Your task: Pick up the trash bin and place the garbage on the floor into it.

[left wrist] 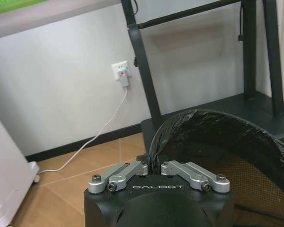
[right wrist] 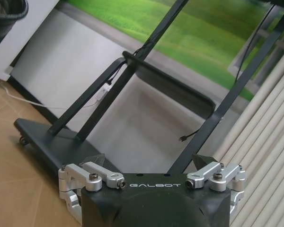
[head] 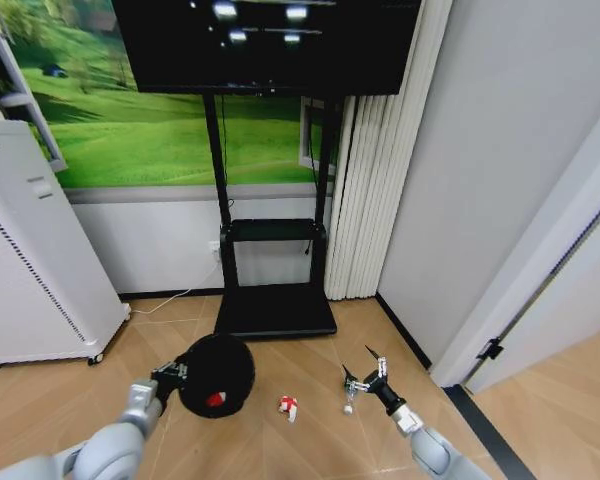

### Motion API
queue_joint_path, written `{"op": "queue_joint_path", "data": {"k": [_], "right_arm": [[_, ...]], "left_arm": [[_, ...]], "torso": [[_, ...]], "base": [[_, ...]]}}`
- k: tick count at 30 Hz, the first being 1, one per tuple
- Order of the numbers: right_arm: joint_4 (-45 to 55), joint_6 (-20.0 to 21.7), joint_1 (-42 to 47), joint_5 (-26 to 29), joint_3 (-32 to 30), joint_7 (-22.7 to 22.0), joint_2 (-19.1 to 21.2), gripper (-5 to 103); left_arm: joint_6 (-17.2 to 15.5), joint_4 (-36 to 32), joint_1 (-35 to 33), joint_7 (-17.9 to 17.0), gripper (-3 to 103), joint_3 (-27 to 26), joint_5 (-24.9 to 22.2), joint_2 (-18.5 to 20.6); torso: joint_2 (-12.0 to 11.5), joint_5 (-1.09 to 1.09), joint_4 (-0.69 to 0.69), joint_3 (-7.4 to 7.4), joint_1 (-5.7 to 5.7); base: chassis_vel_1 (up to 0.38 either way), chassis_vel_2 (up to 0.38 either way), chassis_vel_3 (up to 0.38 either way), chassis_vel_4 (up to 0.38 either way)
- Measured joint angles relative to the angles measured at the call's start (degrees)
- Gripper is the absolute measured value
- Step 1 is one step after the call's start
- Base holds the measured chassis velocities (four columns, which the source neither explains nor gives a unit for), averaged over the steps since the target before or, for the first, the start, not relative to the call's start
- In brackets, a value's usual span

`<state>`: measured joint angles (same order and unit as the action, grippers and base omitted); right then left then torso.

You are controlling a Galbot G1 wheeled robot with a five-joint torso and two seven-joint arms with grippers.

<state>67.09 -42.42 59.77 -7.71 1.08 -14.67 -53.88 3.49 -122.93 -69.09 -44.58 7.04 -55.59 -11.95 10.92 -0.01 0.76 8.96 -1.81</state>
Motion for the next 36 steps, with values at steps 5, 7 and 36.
{"op": "queue_joint_path", "data": {"k": [5, 7, 36], "right_arm": [[-5.37, 0.0, -3.24, -0.44, 3.78, 0.05, -2.17, 100], [-6.44, 0.0, -3.84, -0.23, 4.41, 0.07, -2.77, 100], [-16.86, 1.58, -5.98, 4.58, 8.51, 3.92, -14.99, 100]], "left_arm": [[0.42, -1.6, -0.75, -3.31, 7, -0.35, -2.21, 2.11], [0.42, -1.85, -0.79, -3.93, 7, -0.34, -2.79, 2.56], [2.11, 12.96, 7.01, 2.37, 7, 1.01, -5.62, 7.59]], "torso": [[0.0, 0.0, 0.01, 0.01, 0.0], [0.0, 0.01, 0.02, 0.01, 0.0], [0.0, 0.0, 0.02, 0.01, 0.0]], "base": [[0.0, 0.0, 0.0, 0.0], [0.0, 0.0, 0.0, 0.0], [0.0, 0.0, 0.0, 0.0]]}}
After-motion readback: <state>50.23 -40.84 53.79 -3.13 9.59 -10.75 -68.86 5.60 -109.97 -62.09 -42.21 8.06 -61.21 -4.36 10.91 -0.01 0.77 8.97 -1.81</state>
